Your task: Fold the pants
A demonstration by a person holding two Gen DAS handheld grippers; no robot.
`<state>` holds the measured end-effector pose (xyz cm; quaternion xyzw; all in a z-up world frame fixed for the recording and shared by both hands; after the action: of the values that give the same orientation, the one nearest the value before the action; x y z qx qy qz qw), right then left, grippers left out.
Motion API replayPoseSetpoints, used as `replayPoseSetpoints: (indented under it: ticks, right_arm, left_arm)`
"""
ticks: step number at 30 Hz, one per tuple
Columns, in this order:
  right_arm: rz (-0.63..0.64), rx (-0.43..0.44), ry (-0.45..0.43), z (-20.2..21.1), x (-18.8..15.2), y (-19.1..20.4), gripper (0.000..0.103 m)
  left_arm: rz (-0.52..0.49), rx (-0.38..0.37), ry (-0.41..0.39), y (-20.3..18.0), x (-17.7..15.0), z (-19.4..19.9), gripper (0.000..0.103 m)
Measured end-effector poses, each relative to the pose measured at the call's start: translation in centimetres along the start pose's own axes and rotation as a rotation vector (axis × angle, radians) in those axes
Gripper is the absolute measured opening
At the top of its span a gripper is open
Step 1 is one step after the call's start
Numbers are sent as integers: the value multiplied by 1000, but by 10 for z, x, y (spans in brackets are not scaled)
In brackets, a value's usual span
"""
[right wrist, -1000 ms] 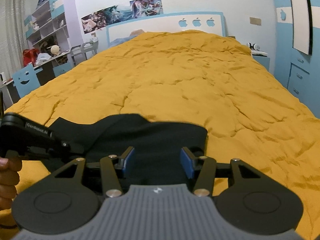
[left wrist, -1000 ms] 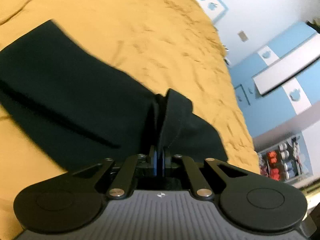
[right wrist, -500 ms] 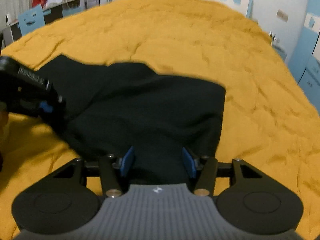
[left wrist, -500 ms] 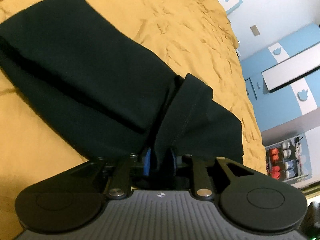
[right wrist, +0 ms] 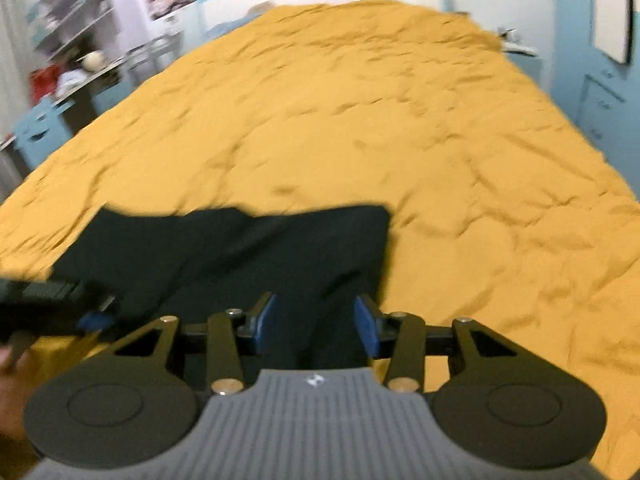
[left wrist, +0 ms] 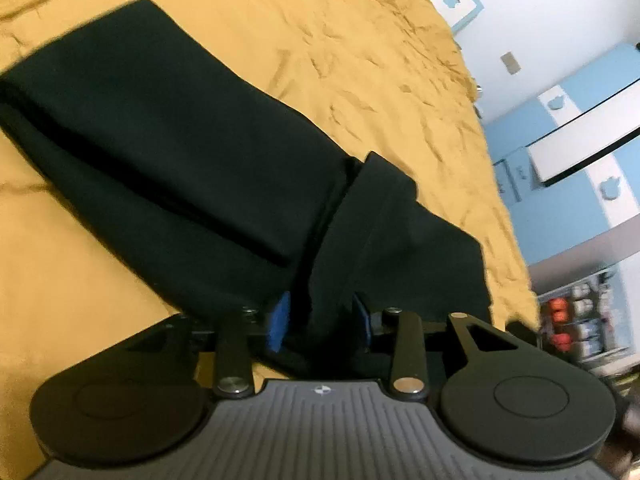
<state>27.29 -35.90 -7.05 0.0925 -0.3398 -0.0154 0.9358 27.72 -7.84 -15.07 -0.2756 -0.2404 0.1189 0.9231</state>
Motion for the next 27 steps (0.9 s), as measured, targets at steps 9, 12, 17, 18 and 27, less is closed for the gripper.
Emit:
replayPoseSetpoints:
  ticks: [9,12,17,18,27]
  right_arm:
    - [-278,100,111,-80,54,-60,41]
    - [-347,206,189,-97,54,-69,41]
    - [-393,261,221,-103,46,-78,40]
    - [-405,279,222,-103,45,-79,38]
    - [-310,263,180,-110,58,-65,3]
  left_arm:
    - [-252,107,-181,-51,-6,46,42]
    - [-336,-77,-63,-94,-25,24,44]
    - [-421,-147,75,-142,-55,-27,44]
    - [-439,-163,105,-149,-62,-36,44]
    - [-468,-117,312,-148,-89,-70,33]
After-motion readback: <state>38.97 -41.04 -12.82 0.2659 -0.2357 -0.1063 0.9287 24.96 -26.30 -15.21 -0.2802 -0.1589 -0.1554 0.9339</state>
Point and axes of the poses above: each gripper's, at about its wrist camera, not at the fingertips, and z roughly against the way its jaws point, y to its left, x to its top, the point moved 6 cm from there along -z, roughly the way its jaws point, and after that the axes turned 2 degrees about -z, right-handed, at the moved point
